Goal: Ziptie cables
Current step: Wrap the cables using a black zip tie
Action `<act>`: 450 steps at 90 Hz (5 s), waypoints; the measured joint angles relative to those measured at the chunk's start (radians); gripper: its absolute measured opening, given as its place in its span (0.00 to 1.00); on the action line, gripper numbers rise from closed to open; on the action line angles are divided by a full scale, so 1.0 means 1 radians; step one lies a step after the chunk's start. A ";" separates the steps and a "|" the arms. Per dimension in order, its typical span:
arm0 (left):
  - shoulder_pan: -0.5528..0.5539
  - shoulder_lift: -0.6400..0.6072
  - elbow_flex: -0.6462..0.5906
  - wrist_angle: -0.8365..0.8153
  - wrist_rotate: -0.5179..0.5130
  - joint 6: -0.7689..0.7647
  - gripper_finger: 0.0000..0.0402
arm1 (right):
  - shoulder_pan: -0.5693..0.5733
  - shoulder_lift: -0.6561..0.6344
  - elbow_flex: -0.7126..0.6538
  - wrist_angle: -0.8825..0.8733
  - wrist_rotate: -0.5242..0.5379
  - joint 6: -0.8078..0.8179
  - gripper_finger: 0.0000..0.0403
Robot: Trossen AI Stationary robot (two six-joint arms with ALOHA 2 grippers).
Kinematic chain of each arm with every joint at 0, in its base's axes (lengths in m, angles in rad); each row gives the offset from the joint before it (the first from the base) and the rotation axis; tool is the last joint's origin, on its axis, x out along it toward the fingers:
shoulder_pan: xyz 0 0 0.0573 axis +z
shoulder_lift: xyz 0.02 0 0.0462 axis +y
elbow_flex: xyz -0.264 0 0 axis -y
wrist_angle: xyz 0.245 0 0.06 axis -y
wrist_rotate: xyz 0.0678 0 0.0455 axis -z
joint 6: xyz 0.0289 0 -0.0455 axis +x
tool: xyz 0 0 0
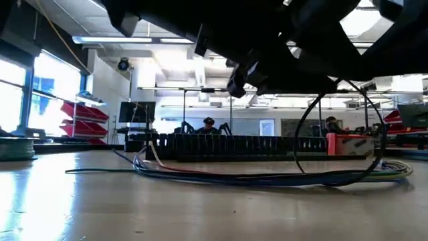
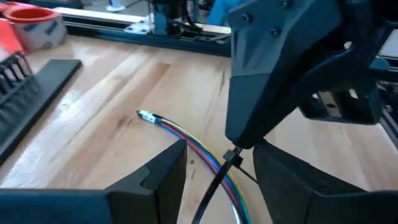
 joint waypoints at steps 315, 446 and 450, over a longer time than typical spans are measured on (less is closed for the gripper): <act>-0.061 -0.096 0.024 -0.252 -0.042 0.236 0.00 | -0.090 -0.099 0.000 0.082 -0.255 0.554 0.43; -0.053 -0.095 0.023 -0.374 -0.039 0.182 0.03 | 0.237 -0.099 0.151 -0.613 -0.470 1.253 0.00; -0.045 -0.095 0.023 -0.376 -0.023 0.177 0.03 | 0.273 -0.099 0.151 -0.641 -0.469 1.323 0.00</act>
